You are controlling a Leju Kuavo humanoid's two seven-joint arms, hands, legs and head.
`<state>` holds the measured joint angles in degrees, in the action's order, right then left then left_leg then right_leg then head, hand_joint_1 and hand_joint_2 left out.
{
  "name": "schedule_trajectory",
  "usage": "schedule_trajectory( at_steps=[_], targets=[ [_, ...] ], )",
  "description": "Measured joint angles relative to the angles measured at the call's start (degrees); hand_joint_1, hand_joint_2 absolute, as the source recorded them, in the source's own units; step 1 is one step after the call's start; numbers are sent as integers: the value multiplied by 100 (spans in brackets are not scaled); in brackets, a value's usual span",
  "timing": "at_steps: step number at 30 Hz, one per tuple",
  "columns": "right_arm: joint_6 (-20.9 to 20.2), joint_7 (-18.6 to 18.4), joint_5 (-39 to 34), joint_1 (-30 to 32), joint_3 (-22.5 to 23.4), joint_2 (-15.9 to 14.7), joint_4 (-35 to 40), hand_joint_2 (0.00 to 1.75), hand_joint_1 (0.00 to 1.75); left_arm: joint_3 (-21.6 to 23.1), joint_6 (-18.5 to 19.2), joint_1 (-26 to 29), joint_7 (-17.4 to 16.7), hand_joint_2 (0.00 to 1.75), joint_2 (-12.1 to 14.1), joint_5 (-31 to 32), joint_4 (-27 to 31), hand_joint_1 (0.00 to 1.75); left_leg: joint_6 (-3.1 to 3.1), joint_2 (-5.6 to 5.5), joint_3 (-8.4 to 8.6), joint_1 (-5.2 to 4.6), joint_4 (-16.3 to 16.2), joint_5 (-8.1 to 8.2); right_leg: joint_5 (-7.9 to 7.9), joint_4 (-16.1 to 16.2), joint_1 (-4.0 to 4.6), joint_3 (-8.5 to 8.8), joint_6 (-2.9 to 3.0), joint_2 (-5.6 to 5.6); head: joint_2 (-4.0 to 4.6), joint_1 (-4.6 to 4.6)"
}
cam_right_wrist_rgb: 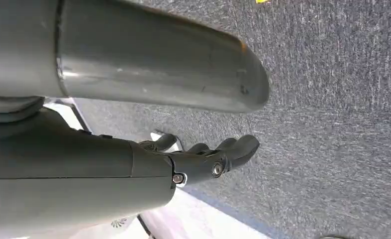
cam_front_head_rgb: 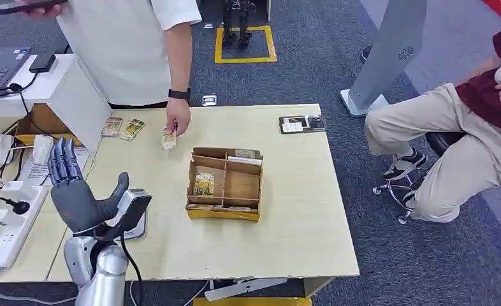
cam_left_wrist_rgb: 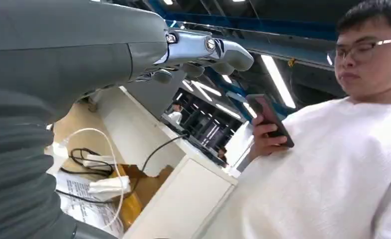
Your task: Pass the card to the sensor for recognition and then transmit it.
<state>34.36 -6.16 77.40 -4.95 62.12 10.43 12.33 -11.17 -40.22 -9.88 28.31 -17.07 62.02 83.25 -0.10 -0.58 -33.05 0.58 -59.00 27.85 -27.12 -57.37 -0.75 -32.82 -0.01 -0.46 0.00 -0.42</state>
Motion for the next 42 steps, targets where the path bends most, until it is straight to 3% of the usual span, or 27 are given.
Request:
schedule_trajectory(
  at_steps=[2,7,13,22,35,42],
  targets=[
    [0,13,-13,0,0,-2,0,0,0,28,0,15,350,175,-9,-198,7,0,0,-1,-4,0,0,0,0,0,0,0,0,1,0,0],
    [-11,59,-55,11,4,-2,0,0,0,216,0,387,915,175,42,287,238,0,-4,1,-4,-1,0,3,-3,0,-1,-2,-3,0,0,0],
    [-7,114,-135,13,52,-4,0,0,0,1196,0,1070,321,175,390,-138,417,0,-7,0,-6,-2,0,10,-7,1,-1,-6,-4,0,0,2],
    [2,151,-199,23,133,-15,2,0,0,2461,0,1469,95,175,1060,-493,651,0,-6,0,-6,-1,0,10,-7,1,0,-5,-4,0,0,2],
    [4,175,-225,24,184,-31,2,0,0,3047,48,1485,-102,175,1438,-642,688,0,-6,0,-5,-1,0,10,-7,1,-1,-5,-4,0,0,2],
    [4,175,-227,24,184,-31,2,0,0,3056,59,1483,-117,175,1443,-648,688,0,-7,0,-5,-1,0,10,-7,1,-1,-5,-4,0,0,2]
  ],
)
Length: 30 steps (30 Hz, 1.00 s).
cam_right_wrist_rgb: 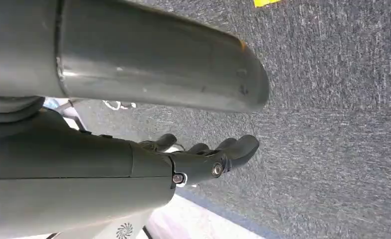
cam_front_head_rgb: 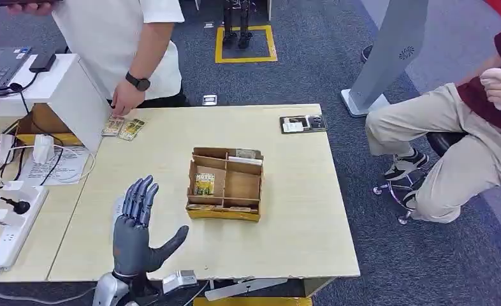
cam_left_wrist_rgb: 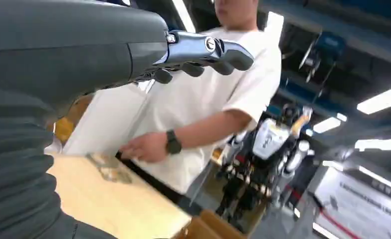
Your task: Pass the card to the sensor for recognition and then transmit it.
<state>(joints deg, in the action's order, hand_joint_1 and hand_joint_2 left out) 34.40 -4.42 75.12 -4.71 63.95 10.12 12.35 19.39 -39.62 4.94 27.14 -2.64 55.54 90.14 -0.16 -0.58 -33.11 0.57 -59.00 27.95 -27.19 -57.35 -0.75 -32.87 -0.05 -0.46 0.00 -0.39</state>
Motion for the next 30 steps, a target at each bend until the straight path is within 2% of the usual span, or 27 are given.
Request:
schedule_trajectory(
  at_steps=[3,4,5,6,9,15,20,27,30],
  targets=[
    [-2,0,-9,0,0,0,0,0,0,142,118,-38,-186,175,112,-13,-13,0,0,0,0,0,0,0,0,0,0,-1,0,0,0,0],
    [-4,2,-15,1,0,-2,0,0,0,373,305,-115,-491,175,290,52,-70,0,0,0,1,0,0,0,0,0,0,-2,0,0,0,0],
    [-4,17,-15,-2,0,-9,0,0,0,786,542,-307,-847,175,481,170,-308,0,0,1,0,0,0,-1,0,0,0,0,0,0,0,0],
    [-4,-2,-9,0,-2,-15,0,0,0,997,638,-487,-1176,175,553,341,-534,0,0,0,1,0,0,-1,1,0,0,0,0,0,0,0],
    [-11,-4,-7,-1,-2,-17,0,0,0,1145,682,-672,-1644,175,577,710,-869,0,0,0,0,-1,-1,-1,1,0,-1,0,0,0,-2,0],
    [-11,-35,-4,-1,-2,-24,0,0,0,1261,723,-881,-2240,175,588,1141,-1377,0,0,1,0,0,-1,-1,1,0,0,-1,0,0,0,0],
    [-11,-74,-7,0,-2,-24,0,0,0,1265,719,-937,-2400,175,581,1264,-1578,0,0,1,0,0,-1,-1,0,0,0,-2,0,0,0,0],
    [0,-103,-24,2,0,-24,0,0,0,1261,454,-936,-3140,175,424,1897,-1668,0,0,0,-2,-1,-1,-1,1,0,-1,0,0,0,0,0],
    [4,-122,-28,2,0,-24,0,0,0,1211,341,-918,-3285,175,349,2048,-1670,0,-1,0,-2,-1,-1,-1,1,0,-1,0,0,1,0,0]
  ],
)
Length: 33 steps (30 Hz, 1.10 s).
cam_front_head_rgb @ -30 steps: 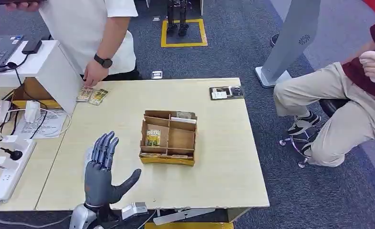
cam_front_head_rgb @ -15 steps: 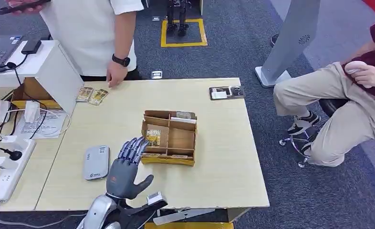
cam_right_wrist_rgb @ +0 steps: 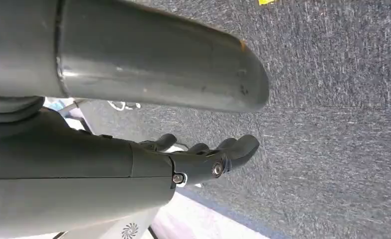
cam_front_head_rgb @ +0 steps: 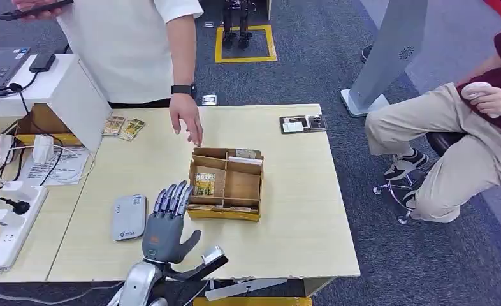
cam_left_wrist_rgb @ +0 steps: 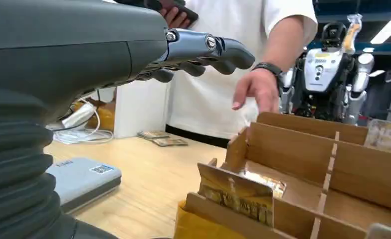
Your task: Pass the card to the sensor for recognition and then transmit it.
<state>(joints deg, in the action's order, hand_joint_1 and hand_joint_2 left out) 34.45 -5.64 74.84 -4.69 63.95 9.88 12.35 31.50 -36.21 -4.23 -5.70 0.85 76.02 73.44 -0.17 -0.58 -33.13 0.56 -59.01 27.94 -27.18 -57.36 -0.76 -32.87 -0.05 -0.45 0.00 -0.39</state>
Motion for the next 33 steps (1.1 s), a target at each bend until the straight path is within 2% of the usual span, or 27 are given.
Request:
schedule_trajectory(
  at_steps=[8,15,23,29,33],
  targets=[
    [0,-41,-2,2,0,0,0,0,0,-118,-179,32,-44,175,-142,201,0,0,0,-1,0,1,0,0,0,0,1,0,0,0,0,0],
    [-2,-41,-2,2,0,0,0,0,0,-134,-143,38,22,175,-188,336,0,0,0,-1,0,1,0,0,0,0,0,0,0,0,0,0],
    [-11,-39,7,2,-2,0,0,0,0,-134,74,23,103,175,-190,466,-92,0,0,-1,0,1,0,0,0,0,0,-1,0,0,0,0],
    [-33,-6,11,1,-2,0,0,0,0,-129,472,-144,122,175,-194,518,-295,0,0,-1,1,1,0,0,0,0,1,-1,0,0,0,0],
    [-35,4,15,1,-2,0,0,0,0,-105,771,-270,4,175,-175,435,-328,0,0,-1,1,1,-1,-1,0,0,1,-1,0,0,0,0]
  ],
)
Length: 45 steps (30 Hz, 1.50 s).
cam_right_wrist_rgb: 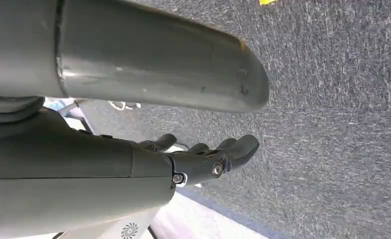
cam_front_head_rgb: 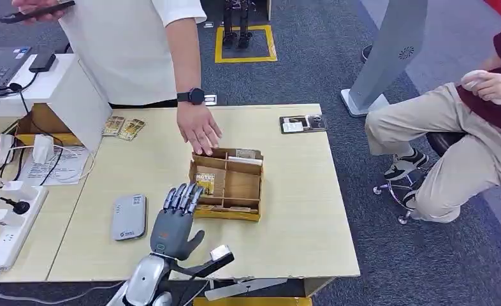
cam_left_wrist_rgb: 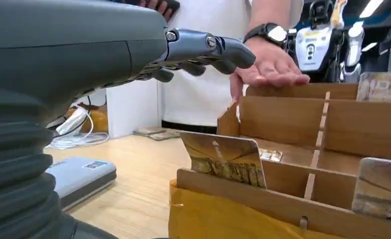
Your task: Pass the card to the sensor for recognition and then transmit it.
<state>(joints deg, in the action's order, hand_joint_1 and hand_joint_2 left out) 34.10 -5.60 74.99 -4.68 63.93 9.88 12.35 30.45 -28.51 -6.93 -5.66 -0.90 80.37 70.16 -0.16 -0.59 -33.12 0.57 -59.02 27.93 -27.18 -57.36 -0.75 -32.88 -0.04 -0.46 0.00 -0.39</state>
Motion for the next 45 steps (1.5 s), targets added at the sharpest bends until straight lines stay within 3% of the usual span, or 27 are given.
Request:
schedule_trajectory(
  at_steps=[12,33,45],
  targets=[
    [-7,2,-2,6,0,0,0,0,0,94,989,-461,-186,175,284,-280,203,0,0,0,0,0,0,0,0,0,0,0,0,0,0,0],
    [-4,-2,9,9,0,0,0,0,0,151,940,-520,-140,175,544,-503,710,0,0,0,-1,0,0,0,0,0,0,0,0,-1,0,0],
    [0,-2,9,9,0,-2,0,0,0,299,1235,-520,90,175,719,-826,800,0,0,0,-1,0,0,0,0,0,0,0,0,-1,0,0]
  ],
)
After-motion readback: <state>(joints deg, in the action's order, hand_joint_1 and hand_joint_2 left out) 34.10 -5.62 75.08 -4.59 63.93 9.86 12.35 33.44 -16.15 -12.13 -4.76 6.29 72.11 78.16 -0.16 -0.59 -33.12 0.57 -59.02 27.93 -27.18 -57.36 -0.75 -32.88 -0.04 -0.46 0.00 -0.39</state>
